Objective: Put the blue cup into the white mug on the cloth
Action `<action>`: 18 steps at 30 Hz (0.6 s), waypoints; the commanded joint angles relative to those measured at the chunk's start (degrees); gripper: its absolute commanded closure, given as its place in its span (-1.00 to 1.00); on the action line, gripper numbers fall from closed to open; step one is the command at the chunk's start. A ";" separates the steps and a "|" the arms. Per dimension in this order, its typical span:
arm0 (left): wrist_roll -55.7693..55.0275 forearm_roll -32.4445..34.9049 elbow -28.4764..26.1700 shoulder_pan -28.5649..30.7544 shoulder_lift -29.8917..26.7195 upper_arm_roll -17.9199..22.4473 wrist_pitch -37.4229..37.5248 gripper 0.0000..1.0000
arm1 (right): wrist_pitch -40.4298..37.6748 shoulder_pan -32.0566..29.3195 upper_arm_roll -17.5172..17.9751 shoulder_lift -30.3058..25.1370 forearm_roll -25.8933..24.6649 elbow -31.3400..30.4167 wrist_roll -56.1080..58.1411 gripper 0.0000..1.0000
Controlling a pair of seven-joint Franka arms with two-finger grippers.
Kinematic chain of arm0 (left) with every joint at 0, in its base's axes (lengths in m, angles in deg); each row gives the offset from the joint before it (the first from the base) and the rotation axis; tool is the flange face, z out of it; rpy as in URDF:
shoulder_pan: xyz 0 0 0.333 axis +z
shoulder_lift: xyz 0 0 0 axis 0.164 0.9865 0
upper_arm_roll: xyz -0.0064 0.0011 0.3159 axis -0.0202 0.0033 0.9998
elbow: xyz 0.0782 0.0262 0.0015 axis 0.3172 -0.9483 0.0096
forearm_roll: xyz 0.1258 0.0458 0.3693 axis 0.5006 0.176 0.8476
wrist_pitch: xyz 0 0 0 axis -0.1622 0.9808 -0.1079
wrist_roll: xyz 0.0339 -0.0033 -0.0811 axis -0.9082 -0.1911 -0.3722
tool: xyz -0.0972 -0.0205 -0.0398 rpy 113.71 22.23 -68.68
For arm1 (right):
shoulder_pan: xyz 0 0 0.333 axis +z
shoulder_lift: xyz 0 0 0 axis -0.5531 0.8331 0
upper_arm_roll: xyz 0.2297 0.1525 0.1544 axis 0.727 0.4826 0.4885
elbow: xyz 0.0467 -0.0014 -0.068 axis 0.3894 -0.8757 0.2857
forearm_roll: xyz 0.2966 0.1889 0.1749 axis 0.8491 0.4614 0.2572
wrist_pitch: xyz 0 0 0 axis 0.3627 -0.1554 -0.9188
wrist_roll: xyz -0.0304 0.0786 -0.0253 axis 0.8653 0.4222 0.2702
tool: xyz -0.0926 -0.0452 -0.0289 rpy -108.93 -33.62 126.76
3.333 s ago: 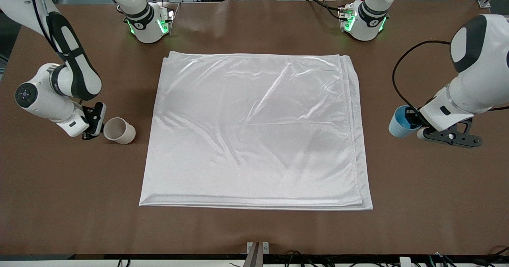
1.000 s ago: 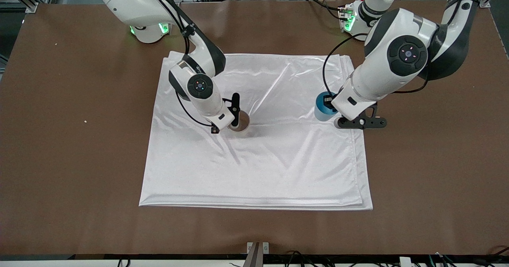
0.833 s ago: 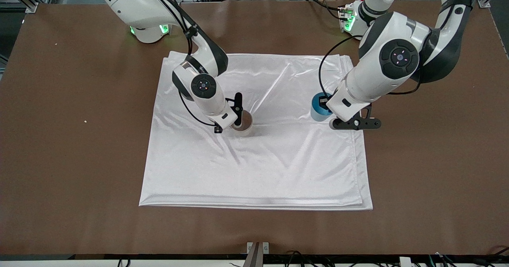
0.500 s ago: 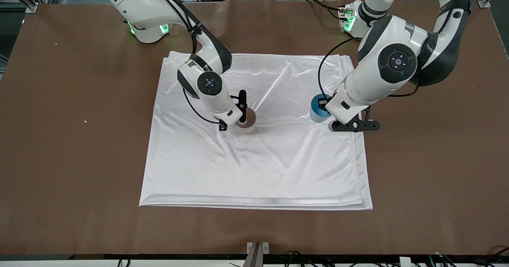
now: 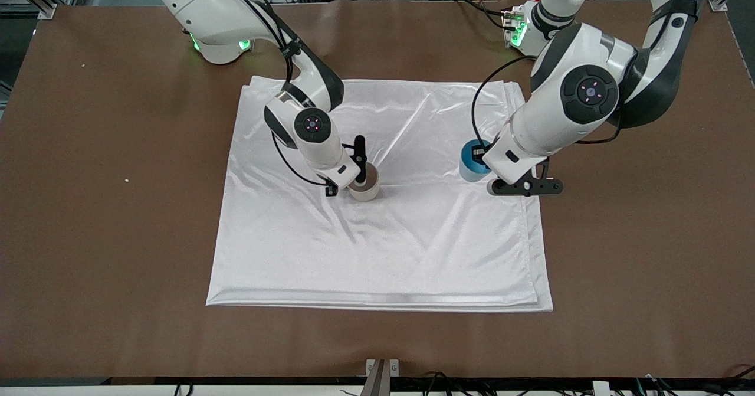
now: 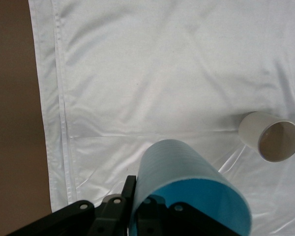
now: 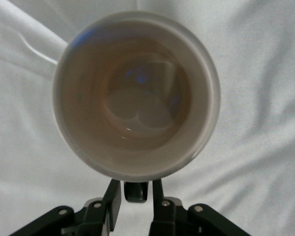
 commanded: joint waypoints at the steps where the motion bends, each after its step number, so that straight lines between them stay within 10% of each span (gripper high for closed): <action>1: -0.80 -0.37 1.04 -0.38 0.46 0.07 0.40 1.00 | 0.24 0.42 -0.31 0.16 -1.41 0.42 -1.66 0.20; 6: -0.80 0.16 0.78 -0.38 0.37 0.07 0.48 1.00 | -1.16 0.60 -0.31 -1.59 -3.95 0.42 -5.70 0.03; 9: -0.80 0.07 1.13 -0.29 -0.07 -0.02 0.48 1.00 | -3.88 0.60 -0.22 -3.53 -4.83 0.60 -7.55 -1.00; 18: -0.98 -0.63 1.48 -0.55 -0.95 -0.20 0.66 1.00 | -10.47 -0.28 -0.22 -10.73 -4.57 0.77 -8.70 -1.00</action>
